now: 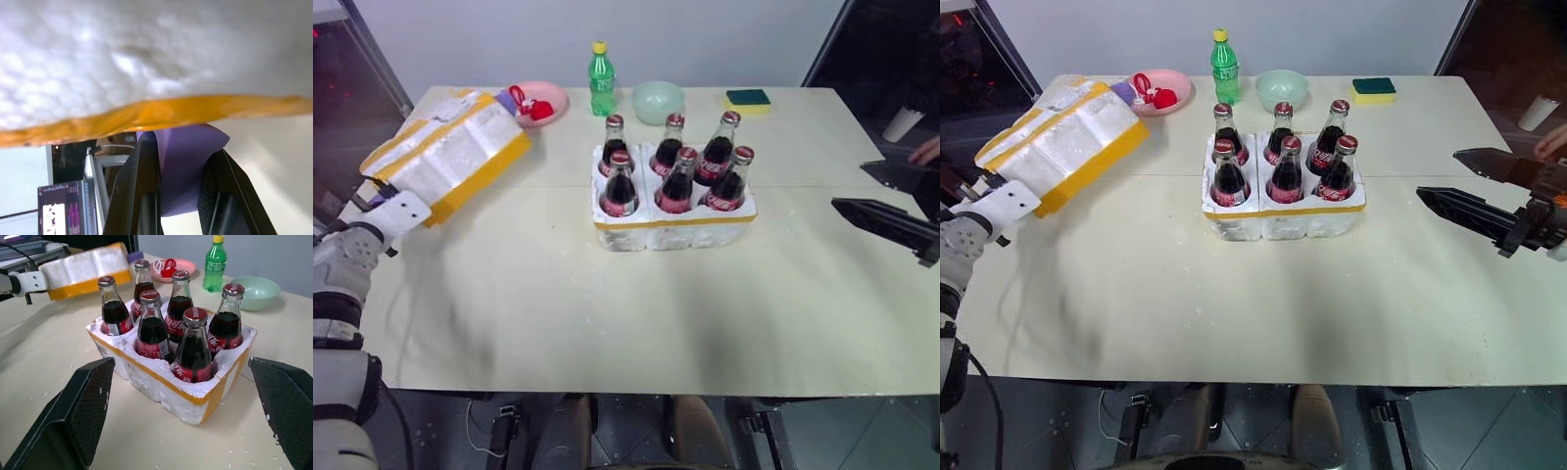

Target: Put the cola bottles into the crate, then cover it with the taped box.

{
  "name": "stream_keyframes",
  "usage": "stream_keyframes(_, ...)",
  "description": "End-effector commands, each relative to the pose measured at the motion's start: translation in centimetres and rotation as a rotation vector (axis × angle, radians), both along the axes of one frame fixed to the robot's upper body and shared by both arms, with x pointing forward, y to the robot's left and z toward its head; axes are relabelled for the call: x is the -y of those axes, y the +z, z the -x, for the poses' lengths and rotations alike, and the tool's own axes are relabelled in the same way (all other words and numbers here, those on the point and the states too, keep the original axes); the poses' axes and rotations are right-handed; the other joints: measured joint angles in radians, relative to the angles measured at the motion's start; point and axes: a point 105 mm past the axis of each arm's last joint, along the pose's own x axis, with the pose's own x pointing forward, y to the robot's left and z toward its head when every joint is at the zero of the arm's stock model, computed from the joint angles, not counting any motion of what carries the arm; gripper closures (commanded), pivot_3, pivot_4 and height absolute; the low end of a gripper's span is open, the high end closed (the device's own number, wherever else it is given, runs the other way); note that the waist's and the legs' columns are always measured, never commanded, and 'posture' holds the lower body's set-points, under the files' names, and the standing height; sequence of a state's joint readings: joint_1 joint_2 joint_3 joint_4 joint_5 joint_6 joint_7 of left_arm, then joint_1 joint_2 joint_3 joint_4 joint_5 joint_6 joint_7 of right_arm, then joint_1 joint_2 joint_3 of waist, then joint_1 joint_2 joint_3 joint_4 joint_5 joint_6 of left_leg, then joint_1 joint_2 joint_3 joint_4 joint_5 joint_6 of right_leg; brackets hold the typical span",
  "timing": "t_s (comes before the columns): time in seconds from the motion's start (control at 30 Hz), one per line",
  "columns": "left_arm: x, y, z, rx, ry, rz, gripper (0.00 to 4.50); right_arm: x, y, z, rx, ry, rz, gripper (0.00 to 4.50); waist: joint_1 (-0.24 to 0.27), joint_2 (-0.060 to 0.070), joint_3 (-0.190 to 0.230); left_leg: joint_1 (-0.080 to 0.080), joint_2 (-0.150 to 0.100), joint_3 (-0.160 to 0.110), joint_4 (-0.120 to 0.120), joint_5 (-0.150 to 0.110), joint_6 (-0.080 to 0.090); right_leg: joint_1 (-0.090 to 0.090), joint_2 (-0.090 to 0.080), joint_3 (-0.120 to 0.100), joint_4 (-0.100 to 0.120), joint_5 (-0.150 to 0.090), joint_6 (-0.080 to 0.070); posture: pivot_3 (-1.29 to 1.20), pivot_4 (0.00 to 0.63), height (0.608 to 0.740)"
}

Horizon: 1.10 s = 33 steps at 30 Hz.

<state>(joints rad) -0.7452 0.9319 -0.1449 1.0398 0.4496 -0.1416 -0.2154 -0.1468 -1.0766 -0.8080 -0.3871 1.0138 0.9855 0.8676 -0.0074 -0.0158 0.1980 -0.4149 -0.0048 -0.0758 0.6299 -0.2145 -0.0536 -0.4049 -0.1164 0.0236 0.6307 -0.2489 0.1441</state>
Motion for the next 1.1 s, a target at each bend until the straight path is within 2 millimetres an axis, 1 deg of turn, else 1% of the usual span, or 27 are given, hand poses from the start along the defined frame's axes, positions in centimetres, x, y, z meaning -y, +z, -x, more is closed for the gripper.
stream_keyframes(0.03,2.7,6.2,-2.0,0.185,-0.116,0.013,4.14,0.8,0.9,0.2,0.049,-0.039,0.007,0.00,0.004,-0.001,0.001,0.000,0.000,0.000,0.000,0.000,0.000,0.000,0.000,0.000,0.000,0.000,0.000,0.00,0.150,0.739)
stream_keyframes(0.07,3.2,7.1,-2.3,0.214,-0.136,0.021,4.14,0.9,0.8,0.2,0.043,-0.043,0.007,0.00,0.009,-0.003,0.001,-0.001,0.000,0.000,0.000,0.000,0.000,0.000,0.000,0.000,0.000,0.000,0.000,0.00,0.150,0.739)
stream_keyframes(0.13,5.8,10.5,-3.0,0.281,-0.243,0.039,4.14,1.0,0.4,0.2,0.009,-0.043,0.000,0.00,0.014,-0.004,0.001,-0.003,0.000,0.000,0.001,0.000,0.000,-0.002,0.000,0.000,-0.001,0.000,0.000,0.00,0.150,0.739)
stream_keyframes(0.17,6.9,11.7,-3.2,0.302,-0.280,0.044,4.14,1.0,0.2,0.2,-0.005,-0.042,-0.005,0.00,0.016,-0.004,0.001,-0.005,0.000,0.000,0.001,0.000,0.000,-0.002,0.000,0.000,-0.001,0.000,0.000,0.00,0.150,0.739)
stream_keyframes(0.23,10.6,14.7,-3.4,0.315,-0.402,0.060,4.14,1.2,-0.1,0.0,0.008,-0.067,0.034,0.00,0.020,-0.004,0.000,-0.006,0.000,0.000,0.001,0.000,0.000,-0.003,0.000,0.000,-0.002,0.000,0.001,0.00,0.150,0.739)
stream_keyframes(0.3,14.0,16.8,-3.2,0.317,-0.506,0.066,4.14,1.3,-0.3,-0.1,0.012,-0.075,0.042,0.00,0.020,-0.004,0.001,-0.007,0.000,0.000,0.001,0.000,0.000,-0.004,0.000,0.000,-0.001,0.001,0.001,0.00,0.150,0.739)
stream_keyframes(0.37,17.3,17.7,-2.5,0.281,-0.605,0.038,4.14,1.1,-0.5,-0.1,0.010,-0.070,0.037,0.00,0.017,-0.004,0.000,-0.007,0.000,0.000,0.001,0.000,0.000,-0.004,0.000,0.000,-0.001,0.001,0.001,0.00,0.150,0.739)
stream_keyframes(0.43,20.0,17.8,-1.8,0.231,-0.687,0.001,4.14,0.9,-0.7,-0.2,0.009,-0.068,0.036,0.00,0.009,-0.004,0.000,-0.007,0.000,0.000,0.001,0.000,0.000,-0.004,0.000,0.000,-0.001,0.001,0.001,0.00,0.150,0.739)
stream_keyframes(0.53,23.2,18.2,-0.7,0.181,-0.776,-0.075,4.14,0.7,-0.9,-0.2,0.009,-0.064,0.027,0.00,-0.008,-0.003,0.000,-0.006,0.000,0.000,0.000,0.000,0.000,-0.004,0.001,0.000,0.000,0.000,0.001,0.00,0.150,0.739)
stream_keyframes(0.63,26.0,18.4,0.2,0.135,-0.848,-0.175,4.14,0.6,-0.8,-0.4,0.017,-0.068,0.008,0.00,-0.010,-0.004,0.001,-0.006,0.000,0.000,0.001,0.000,0.000,-0.004,0.001,0.000,0.000,0.000,0.001,0.00,0.150,0.739)
stream_keyframes(0.73,27.9,18.5,1.3,0.095,-0.906,-0.284,4.14,0.8,-0.6,-0.7,0.031,-0.079,-0.027,0.00,-0.007,-0.003,0.000,-0.006,0.000,0.000,0.001,0.000,0.000,-0.004,0.001,0.000,-0.001,0.000,0.001,0.00,0.150,0.739)
stream_keyframes(0.83,28.8,18.2,2.0,0.059,-0.941,-0.345,4.14,0.8,-0.6,-0.9,0.036,-0.090,-0.043,0.00,-0.006,-0.003,0.000,-0.006,0.000,0.000,0.001,0.000,0.000,-0.003,0.001,0.000,-0.001,0.000,0.002,0.00,0.150,0.739)
stream_keyframes(0.9,28.8,18.0,2.4,0.030,-0.954,-0.383,4.14,0.7,-0.7,-1.0,0.035,-0.093,-0.053,0.00,-0.007,-0.003,0.000,-0.006,0.000,-0.001,0.001,0.000,0.000,-0.003,0.001,0.000,-0.001,0.000,0.002,0.00,0.150,0.739)
stream_keyframes(1.0,28.2,18.0,2.5,0.006,-0.933,-0.423,4.14,0.7,-0.8,-1.0,0.036,-0.093,-0.056,0.00,-0.007,-0.003,0.001,-0.006,0.000,-0.001,0.001,0.000,0.000,-0.003,0.001,0.000,-0.001,0.000,0.002,0.00,0.150,0.739)
stream_keyframes(1.1,27.4,17.0,2.4,-0.044,-0.909,-0.479,4.14,0.6,-0.7,-1.2,0.041,-0.093,-0.065,0.00,-0.007,-0.003,0.001,-0.006,0.000,-0.001,0.001,0.000,0.000,-0.003,0.001,0.000,-0.001,0.000,0.002,0.00,0.150,0.739)
